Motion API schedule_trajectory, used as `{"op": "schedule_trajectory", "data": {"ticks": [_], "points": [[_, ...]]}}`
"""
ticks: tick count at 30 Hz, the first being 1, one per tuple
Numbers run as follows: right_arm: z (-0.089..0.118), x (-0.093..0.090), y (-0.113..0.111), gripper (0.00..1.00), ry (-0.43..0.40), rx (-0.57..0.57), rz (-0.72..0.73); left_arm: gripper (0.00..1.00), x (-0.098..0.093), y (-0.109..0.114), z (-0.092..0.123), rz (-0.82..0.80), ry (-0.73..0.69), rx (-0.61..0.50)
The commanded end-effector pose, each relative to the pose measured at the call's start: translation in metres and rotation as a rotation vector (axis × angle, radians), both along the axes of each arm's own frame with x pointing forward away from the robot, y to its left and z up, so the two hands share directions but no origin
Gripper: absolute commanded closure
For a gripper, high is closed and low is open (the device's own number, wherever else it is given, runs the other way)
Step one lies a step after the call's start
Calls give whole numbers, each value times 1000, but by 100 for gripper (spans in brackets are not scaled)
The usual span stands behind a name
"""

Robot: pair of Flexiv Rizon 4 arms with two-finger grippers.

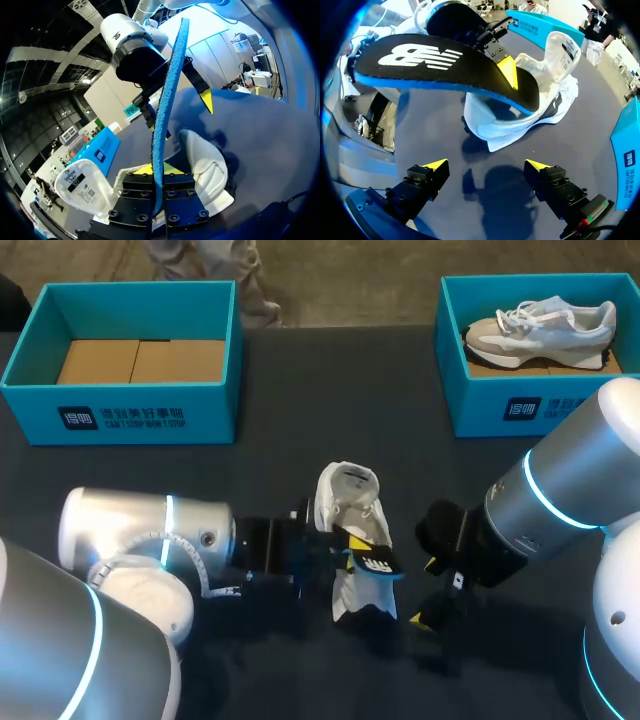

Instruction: Take the shoe out of the shoebox, open the shoe tongue, remove and reinsert the insole, then place the shoe into the shoebox

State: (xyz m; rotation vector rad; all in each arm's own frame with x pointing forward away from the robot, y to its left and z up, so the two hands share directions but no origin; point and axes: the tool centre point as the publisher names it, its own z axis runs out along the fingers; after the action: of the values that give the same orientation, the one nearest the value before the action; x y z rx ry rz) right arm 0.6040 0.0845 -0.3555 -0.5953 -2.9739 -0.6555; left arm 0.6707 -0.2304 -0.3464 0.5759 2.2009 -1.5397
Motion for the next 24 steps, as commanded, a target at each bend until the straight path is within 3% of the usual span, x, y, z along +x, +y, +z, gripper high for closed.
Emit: {"op": "schedule_trajectory", "data": {"ticks": [1,19,24], "points": [[0,-1,0,0,-2,1,-1,100,3,-1,-3,3,-5,8],[0,-1,0,0,-2,1,-1,100,4,-5,-3,32,10,48],[0,-1,0,0,-2,1,-1,78,-3,-5,4,38,2,56]]}}
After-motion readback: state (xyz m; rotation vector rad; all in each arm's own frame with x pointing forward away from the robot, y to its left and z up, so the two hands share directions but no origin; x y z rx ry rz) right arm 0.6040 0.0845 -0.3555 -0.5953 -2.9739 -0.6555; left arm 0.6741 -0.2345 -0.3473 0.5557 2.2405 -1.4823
